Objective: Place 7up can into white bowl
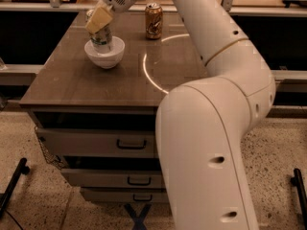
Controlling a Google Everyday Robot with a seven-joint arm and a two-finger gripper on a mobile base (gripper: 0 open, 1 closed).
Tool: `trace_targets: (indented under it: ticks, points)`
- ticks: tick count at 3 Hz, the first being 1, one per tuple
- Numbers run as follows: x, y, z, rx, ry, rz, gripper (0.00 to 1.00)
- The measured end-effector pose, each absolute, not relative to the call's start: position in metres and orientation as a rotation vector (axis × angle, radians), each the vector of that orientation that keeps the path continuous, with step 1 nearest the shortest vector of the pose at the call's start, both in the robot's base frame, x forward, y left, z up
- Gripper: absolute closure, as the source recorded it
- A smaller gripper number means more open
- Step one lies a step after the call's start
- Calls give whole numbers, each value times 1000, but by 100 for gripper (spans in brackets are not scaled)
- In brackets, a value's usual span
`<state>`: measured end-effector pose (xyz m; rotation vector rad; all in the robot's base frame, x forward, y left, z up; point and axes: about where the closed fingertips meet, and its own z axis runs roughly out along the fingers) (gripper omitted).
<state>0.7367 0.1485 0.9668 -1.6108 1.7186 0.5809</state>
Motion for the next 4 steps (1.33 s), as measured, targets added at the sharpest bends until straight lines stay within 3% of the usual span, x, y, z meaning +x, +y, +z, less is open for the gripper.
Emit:
trace_targets:
  ticks: [2,3,4]
  points:
    - [741,141,941,-1603,1817,564,0]
    - [745,109,952,-1531,1833,551,0]
    - [744,46,975,-1449,1798,524,0]
